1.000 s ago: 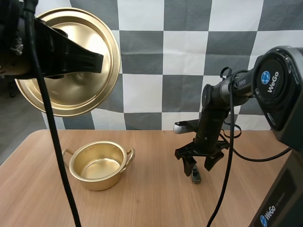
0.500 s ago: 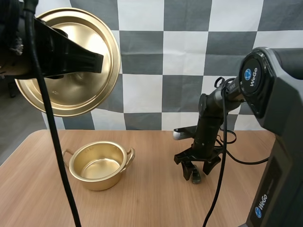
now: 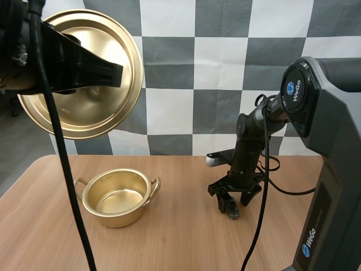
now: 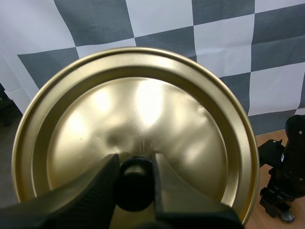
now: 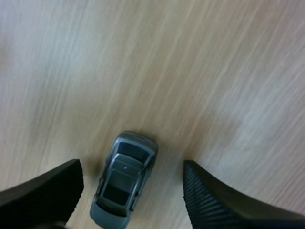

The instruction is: Open the pot, put the car inside, and close it

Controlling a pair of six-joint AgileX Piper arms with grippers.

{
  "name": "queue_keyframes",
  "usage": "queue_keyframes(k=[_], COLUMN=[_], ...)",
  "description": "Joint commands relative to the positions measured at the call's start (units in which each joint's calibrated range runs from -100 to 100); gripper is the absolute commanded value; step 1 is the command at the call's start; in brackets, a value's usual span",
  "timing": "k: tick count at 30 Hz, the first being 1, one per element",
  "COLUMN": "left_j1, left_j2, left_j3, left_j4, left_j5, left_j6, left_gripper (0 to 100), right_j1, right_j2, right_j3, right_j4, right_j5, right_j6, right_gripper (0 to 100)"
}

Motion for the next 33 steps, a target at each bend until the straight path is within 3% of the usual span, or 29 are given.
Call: queue_keyframes(k=[1, 3, 12, 17, 25, 33], left_j1=[0.04, 0.04, 0.04, 0.04, 0.04, 0.04], left_j2=[0.07, 0.07, 0.07, 0.07, -0.71, -5.23], left_j3=[0.05, 0.05, 0.05, 0.05, 0.05, -0.23], left_j4=[-0.03, -0.03, -0.03, -0.03, 0.57, 5.68], left_j5=[0.0, 0.0, 0.0, 0.0, 0.0, 0.0], left_j6=[0.0, 0.0, 0.0, 0.0, -0.01, -0.01], left_gripper=[0, 0, 0, 0, 0, 0], right_j1=[0.0, 0.0, 0.0, 0.0, 0.0, 0.0], right_j2=[0.18, 0.18, 0.18, -0.49, -9.85, -17.07], right_j3=[0.12, 0.12, -0.01, -4.35, -17.46, -25.29], right_j4=[0.91, 1.02, 0.61, 1.42, 10.79, 20.78], right_j5=[0.38, 0.52, 1.02, 6.99, 23.29, 23.29], right_j6=[-0.17, 0.35, 1.04, 0.93, -3.93, -8.97], right_gripper=[67, 0, 0, 0, 0, 0])
